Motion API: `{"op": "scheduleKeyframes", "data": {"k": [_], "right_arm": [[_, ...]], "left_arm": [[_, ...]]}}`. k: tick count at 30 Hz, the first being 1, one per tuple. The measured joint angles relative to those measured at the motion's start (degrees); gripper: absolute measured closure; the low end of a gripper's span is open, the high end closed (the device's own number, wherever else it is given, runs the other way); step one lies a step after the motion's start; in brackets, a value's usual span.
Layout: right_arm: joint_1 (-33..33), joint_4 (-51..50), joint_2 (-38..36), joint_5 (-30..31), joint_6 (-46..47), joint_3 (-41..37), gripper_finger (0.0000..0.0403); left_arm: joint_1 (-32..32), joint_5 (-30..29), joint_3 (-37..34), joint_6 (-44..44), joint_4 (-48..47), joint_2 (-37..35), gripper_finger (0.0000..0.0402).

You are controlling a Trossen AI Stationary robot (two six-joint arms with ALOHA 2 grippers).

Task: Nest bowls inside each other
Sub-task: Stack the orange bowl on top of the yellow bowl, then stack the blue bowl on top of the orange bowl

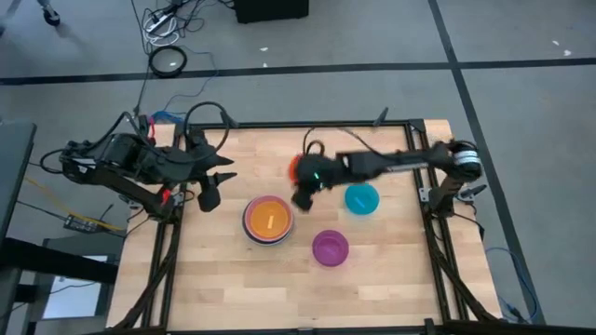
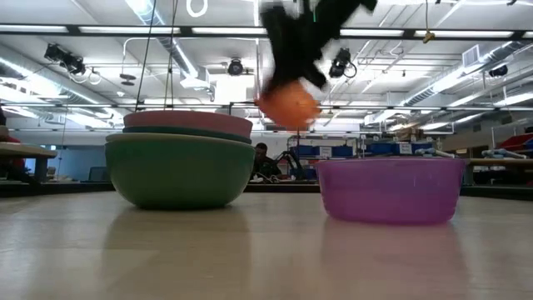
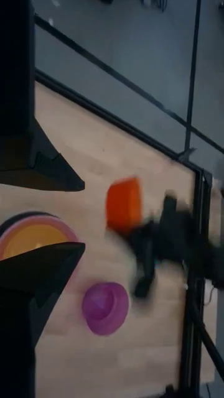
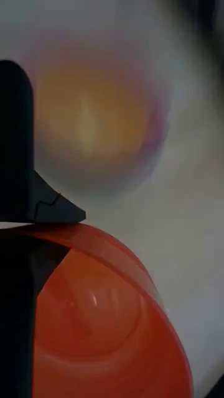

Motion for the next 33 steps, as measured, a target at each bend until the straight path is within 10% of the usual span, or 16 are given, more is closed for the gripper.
{"op": "scheduleKeyframes", "data": {"k": [9, 16, 28, 33], "right_arm": [[13.72, 23.66, 5.68, 2.9, -3.49, 1.18, 0.0403], [12.96, 20.42, 12.7, 1.66, -4.05, 6.37, 0.0395], [12.4, 4.07, 15.01, -0.23, -1.19, 15.19, 0.0268], [14.01, -10.24, 12.24, 7.83, -0.79, 19.28, 0.0264]], "left_arm": [[0.04, -2.75, -0.01, -0.24, -1.38, 0.0, 0.0249], [0.04, -2.76, -0.02, -1.57, -1.39, 0.02, 0.0249], [0.04, -2.76, -1.44, -1.51, -1.37, 0.22, 0.0249], [0.04, -2.72, -4.2, -2.34, -1.95, 0.0, 0.0249]]}}
